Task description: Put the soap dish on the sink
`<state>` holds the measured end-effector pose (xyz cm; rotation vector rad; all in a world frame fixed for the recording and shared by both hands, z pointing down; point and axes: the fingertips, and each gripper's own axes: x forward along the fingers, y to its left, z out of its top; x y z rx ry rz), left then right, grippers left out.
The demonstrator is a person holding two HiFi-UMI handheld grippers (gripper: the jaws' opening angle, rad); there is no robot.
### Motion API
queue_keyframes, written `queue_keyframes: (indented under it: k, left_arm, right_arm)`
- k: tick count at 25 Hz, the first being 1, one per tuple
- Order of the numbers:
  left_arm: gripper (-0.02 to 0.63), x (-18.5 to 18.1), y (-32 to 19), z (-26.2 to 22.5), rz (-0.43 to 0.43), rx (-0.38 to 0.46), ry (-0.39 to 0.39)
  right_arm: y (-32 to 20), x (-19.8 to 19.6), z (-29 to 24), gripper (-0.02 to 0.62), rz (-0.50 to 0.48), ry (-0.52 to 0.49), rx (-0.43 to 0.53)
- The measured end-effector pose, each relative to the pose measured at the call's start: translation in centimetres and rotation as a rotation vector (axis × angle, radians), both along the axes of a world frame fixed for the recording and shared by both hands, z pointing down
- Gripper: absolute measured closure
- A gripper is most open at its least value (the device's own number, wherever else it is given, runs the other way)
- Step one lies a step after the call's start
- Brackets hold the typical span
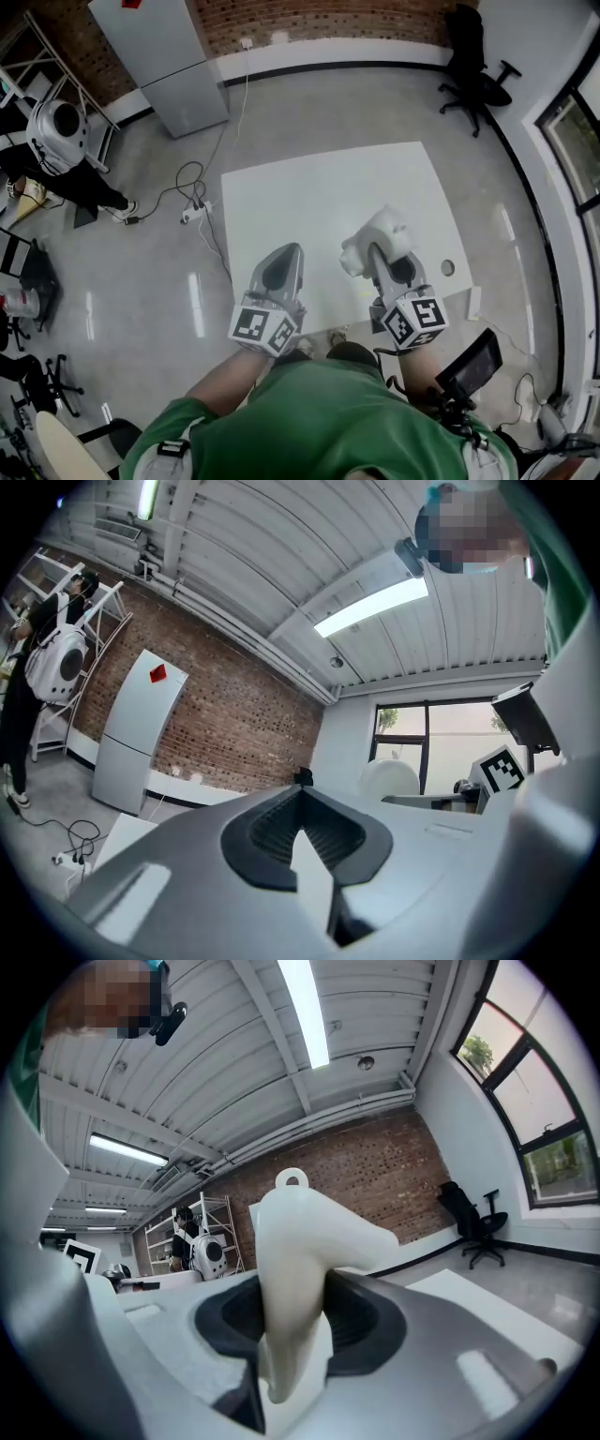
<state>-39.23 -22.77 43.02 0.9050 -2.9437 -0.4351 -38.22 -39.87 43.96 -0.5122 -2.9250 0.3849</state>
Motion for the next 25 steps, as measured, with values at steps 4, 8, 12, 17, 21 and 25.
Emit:
queue_keyframes:
  k: [4, 8, 12, 17, 21, 25]
  left_arm:
    - [0.6, -1.8, -0.3, 0.9, -0.04, -0.023, 0.027]
    - [0.6, -3.7, -1.0, 2.7, -0.061, -0.044, 0.064]
    - [0.6, -5.1, -1.3, 4.9, -0.081, -0.073, 0.118]
    - [0.6, -6.9, -2.5, 7.3, -0.093, -0.105, 0.167]
    - [0.6, -7.9, -3.2, 9.6, -0.096, -0.129, 0.211]
    - [0.6, -8.9, -3.7, 11.6, -0.099, -0.148, 0.252]
  right_arm:
    - [-0.3, -2.7, 1.6, 0.451, -0.041, 0.037, -0.004]
    - [-0.9, -5.3, 4.3, 0.451, -0.073, 0.094, -0.004]
    - [-0.9, -7.5, 7.5, 0.451, -0.105, 0.172, -0.015]
    - [-1.2, -9.6, 11.6, 0.451, -0.137, 0.26, -0.029]
    - [-1.2, -10.7, 14.9, 0.451, -0.158, 0.328, -0.037]
    - [-1.1, -11.6, 18.0, 0.451, -0.18, 0.394, -0.04]
